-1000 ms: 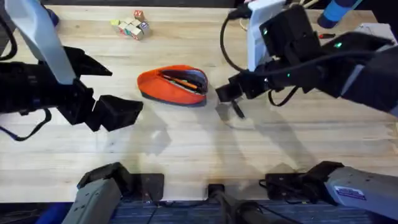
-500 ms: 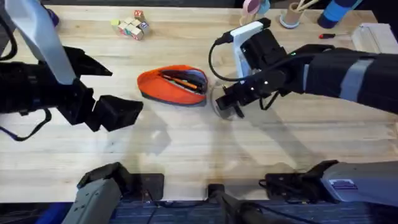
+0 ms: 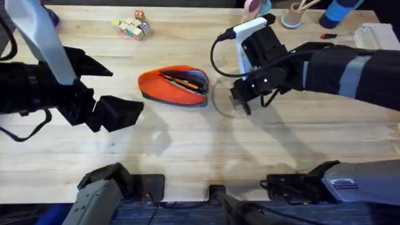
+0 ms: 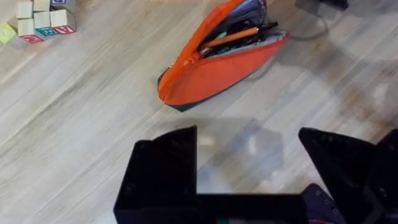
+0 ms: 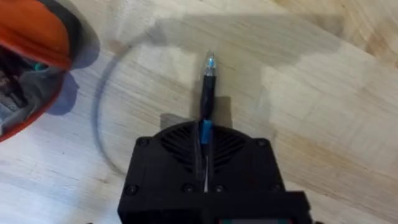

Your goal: Unzip the bag, pick up the pens from the table one at a time and place them inside, then zip the bag closed.

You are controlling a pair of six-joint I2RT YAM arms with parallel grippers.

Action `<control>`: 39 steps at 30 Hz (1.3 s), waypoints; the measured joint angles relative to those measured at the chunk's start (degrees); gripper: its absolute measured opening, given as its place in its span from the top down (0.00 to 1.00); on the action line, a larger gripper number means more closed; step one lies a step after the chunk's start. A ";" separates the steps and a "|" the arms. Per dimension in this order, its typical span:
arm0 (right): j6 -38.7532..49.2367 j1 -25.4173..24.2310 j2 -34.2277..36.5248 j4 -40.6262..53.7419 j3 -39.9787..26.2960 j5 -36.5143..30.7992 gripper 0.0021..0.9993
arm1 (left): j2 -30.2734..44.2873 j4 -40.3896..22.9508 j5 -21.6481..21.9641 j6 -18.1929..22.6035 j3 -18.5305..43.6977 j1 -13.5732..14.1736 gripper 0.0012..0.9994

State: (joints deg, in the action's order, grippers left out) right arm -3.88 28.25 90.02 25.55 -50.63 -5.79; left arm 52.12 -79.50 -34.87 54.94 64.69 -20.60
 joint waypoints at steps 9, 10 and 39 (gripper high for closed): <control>0.05 0.02 -0.02 1.68 -0.92 0.61 0.97 | 0.00 0.01 0.00 0.00 0.00 0.00 0.01; 0.25 0.03 -0.05 2.00 -1.12 0.93 0.97 | 0.00 -0.01 0.00 0.01 0.00 0.00 0.01; 30.40 1.04 -9.60 -6.22 -8.59 28.54 0.97 | 0.00 -0.01 0.00 0.00 0.00 0.00 0.01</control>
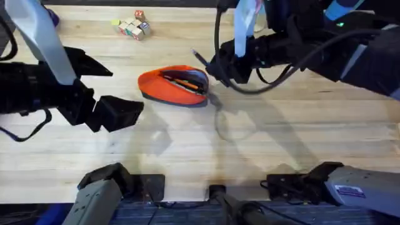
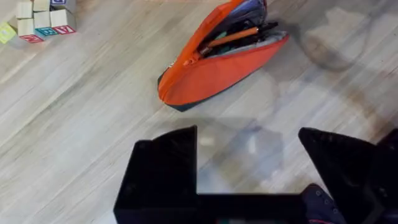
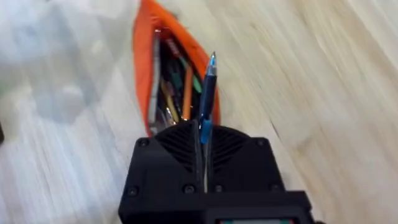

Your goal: Unzip the bag, pick up the pens from the table one at a time and place them inside, then zip the bag closed.

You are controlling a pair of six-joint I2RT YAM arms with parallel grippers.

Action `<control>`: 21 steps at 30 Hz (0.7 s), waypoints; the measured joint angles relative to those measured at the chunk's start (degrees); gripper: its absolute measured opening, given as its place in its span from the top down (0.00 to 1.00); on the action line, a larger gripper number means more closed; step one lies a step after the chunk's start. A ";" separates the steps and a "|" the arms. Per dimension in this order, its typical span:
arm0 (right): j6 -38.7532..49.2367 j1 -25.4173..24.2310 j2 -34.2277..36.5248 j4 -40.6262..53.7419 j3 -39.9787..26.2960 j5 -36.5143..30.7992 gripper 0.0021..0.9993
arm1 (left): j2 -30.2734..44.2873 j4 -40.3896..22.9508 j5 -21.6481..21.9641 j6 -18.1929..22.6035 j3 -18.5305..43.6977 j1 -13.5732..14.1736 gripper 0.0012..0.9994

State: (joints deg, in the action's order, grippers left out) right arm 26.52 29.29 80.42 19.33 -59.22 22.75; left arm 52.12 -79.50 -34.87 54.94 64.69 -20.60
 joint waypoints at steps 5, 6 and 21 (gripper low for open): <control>8.25 2.50 0.00 -0.07 0.00 1.72 0.97 | 0.00 0.00 -0.02 0.00 0.00 0.00 0.01; 9.25 3.14 0.00 -0.22 0.00 1.83 0.97 | 0.00 0.00 0.00 0.00 0.00 0.00 0.01; 13.19 7.47 6.94 -9.03 0.00 2.59 0.97 | 0.01 0.02 0.00 0.00 0.00 0.00 0.01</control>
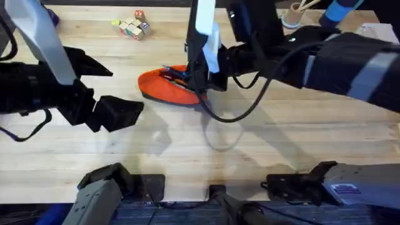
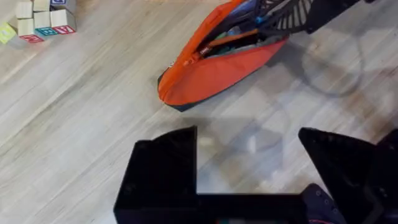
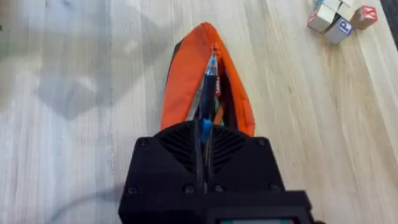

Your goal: Unzip the bag, pick up the pens from the table one at a time and place them inside, then zip the bag closed.

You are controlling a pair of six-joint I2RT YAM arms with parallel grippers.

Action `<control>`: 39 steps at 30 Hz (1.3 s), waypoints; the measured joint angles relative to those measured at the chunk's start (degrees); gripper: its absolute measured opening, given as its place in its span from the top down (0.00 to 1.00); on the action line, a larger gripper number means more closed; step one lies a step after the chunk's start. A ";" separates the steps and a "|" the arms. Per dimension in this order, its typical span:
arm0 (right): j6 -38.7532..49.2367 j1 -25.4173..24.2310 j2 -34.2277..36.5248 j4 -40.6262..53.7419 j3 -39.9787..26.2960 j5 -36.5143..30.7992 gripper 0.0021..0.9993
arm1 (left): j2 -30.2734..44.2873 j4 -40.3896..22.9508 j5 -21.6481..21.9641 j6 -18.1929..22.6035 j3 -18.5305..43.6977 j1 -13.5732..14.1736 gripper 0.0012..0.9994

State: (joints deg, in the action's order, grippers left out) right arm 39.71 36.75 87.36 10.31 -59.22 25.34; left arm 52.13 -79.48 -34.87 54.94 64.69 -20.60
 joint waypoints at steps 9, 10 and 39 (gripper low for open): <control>0.20 0.11 6.04 -0.43 0.00 -0.02 0.97 | -0.01 0.00 0.00 0.00 0.00 0.00 0.01; 0.20 0.11 6.75 -0.74 0.00 -0.03 0.97 | 0.00 0.00 0.00 0.00 0.00 0.00 0.01; 0.75 0.59 11.29 -8.98 0.00 -4.37 0.00 | 0.01 -0.02 0.00 0.00 0.00 0.00 0.01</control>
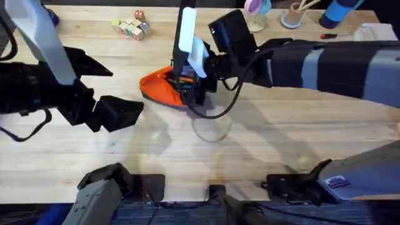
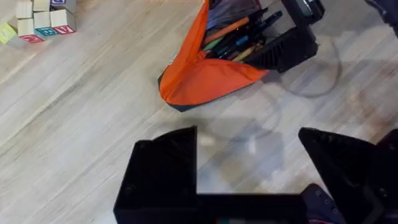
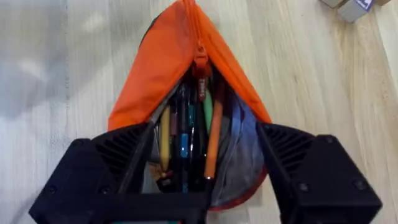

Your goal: Unzip the bag, pick up the pens from the table one at a time and place them inside, then zip the bag closed.

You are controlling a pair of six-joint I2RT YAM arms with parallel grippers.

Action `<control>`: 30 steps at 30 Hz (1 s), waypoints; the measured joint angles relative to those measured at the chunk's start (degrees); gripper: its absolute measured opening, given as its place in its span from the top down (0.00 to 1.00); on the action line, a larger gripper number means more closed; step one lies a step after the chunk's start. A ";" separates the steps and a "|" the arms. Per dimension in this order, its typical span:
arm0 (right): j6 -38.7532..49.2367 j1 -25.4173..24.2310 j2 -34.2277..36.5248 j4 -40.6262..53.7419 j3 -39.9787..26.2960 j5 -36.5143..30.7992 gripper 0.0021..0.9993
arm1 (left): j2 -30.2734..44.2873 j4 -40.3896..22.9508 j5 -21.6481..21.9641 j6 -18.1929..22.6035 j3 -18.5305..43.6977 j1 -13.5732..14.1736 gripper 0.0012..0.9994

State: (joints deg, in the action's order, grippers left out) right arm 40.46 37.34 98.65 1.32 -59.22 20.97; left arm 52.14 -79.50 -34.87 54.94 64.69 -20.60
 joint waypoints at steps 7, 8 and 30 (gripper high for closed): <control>-7.84 0.04 -0.02 -2.08 0.00 0.02 0.00 | -0.02 0.49 0.07 0.00 0.00 0.00 0.01; -8.86 0.04 -0.09 -2.20 0.00 0.04 0.00 | -0.02 0.76 0.14 0.00 0.00 0.00 0.01; -31.10 0.04 -8.68 15.28 -6.44 -1.92 0.00 | 13.19 5.05 -0.24 12.84 0.00 0.00 0.01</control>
State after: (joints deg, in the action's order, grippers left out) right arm 9.36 37.39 89.97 16.61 -65.66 19.05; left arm 65.33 -74.45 -35.12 67.78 64.69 -20.60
